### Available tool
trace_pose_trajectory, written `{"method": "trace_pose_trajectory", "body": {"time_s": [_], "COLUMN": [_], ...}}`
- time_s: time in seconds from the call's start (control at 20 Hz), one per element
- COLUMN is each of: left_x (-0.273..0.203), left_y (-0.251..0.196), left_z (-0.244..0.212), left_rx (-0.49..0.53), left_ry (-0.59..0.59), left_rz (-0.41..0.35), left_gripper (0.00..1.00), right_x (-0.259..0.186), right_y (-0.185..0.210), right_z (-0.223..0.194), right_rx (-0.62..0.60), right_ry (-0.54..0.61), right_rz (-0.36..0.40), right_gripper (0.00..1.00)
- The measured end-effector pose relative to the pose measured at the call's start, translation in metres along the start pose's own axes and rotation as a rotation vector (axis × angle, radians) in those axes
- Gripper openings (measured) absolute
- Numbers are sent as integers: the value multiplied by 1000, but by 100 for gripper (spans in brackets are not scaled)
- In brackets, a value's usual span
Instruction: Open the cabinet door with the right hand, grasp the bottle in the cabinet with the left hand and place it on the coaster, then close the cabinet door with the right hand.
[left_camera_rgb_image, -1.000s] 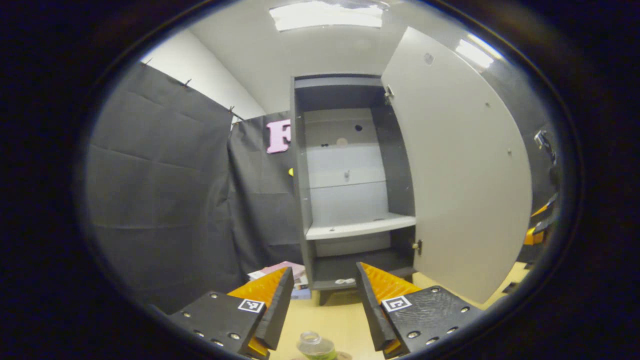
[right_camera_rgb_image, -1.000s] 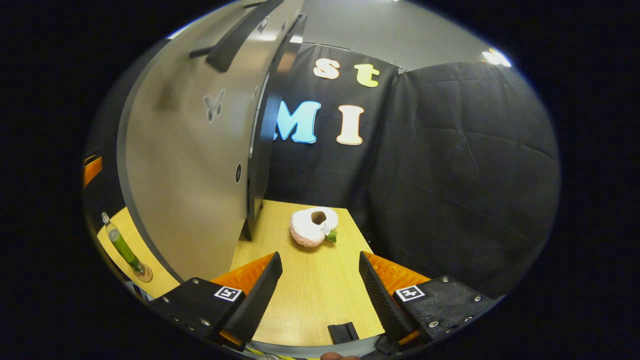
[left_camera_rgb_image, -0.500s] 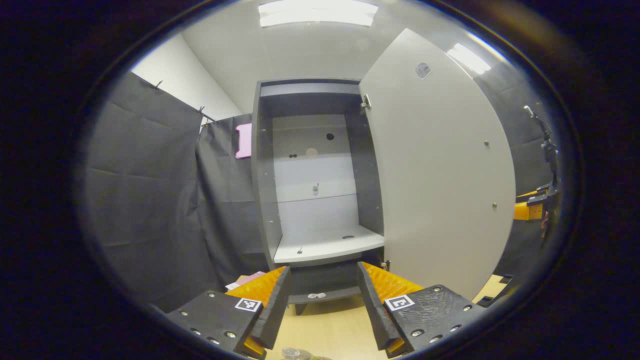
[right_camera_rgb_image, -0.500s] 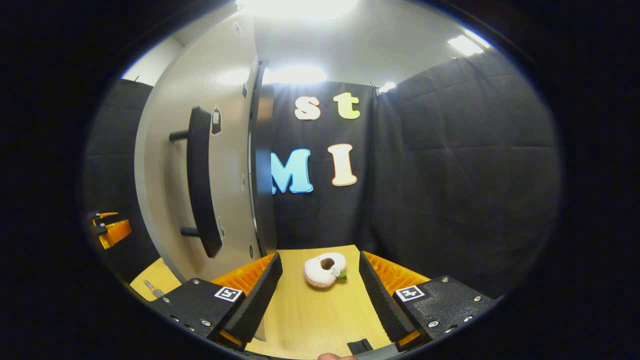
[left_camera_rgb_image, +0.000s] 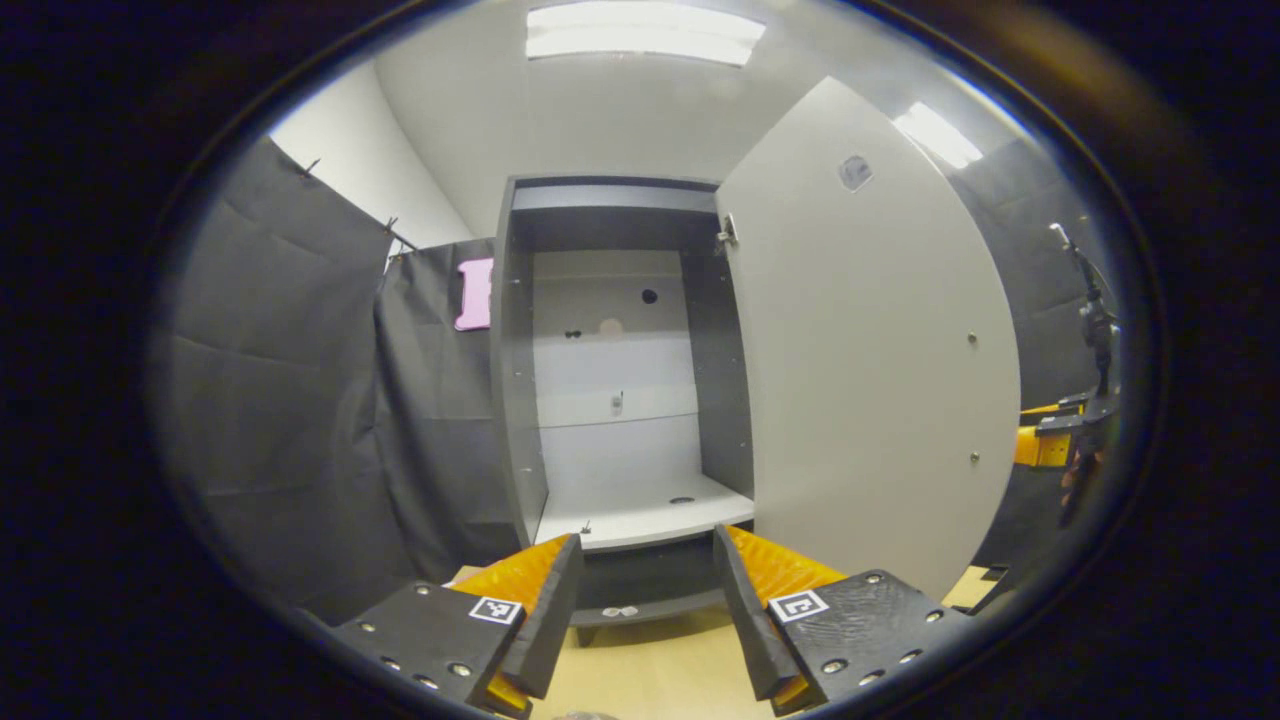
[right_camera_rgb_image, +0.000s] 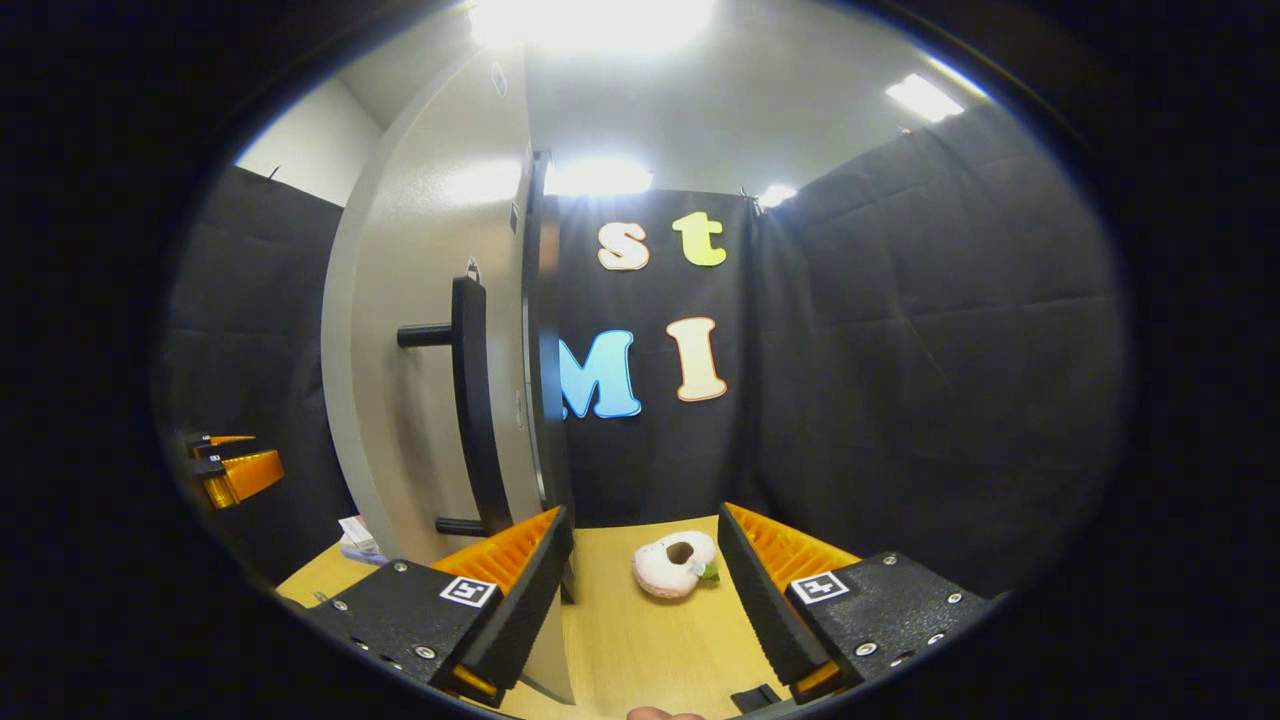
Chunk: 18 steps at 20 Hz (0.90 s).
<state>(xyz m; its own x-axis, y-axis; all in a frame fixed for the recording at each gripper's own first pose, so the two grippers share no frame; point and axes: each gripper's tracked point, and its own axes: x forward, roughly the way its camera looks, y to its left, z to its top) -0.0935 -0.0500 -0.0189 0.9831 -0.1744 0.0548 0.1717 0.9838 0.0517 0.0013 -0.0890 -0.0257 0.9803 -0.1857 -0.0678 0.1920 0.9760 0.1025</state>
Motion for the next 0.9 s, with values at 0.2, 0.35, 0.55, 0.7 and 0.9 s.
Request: {"method": "trace_pose_trajectory", "body": {"time_s": [0.2, 0.35, 0.55, 0.7, 0.9], "left_x": [3, 7, 5, 6, 1], "left_y": [20, 30, 39, 49, 77], "left_z": [-5, -9, -13, -13, -9], "left_rx": [-5, -7, 10, -11, 5], "left_ry": [15, 26, 40, 47, 39], "left_rz": [29, 32, 47, 54, 90], "left_gripper": [74, 74, 78, 74, 78], "right_x": [-5, -8, -12, -13, -9], "right_y": [1, 12, 31, 50, 72], "right_z": [2, 2, 1, 9, 20], "right_rx": [-11, -6, -18, -20, -24], "right_ry": [1, 5, 2, -22, -60], "right_rz": [-37, -35, -15, 16, 39], "right_gripper": [91, 91, 91, 91, 90]}}
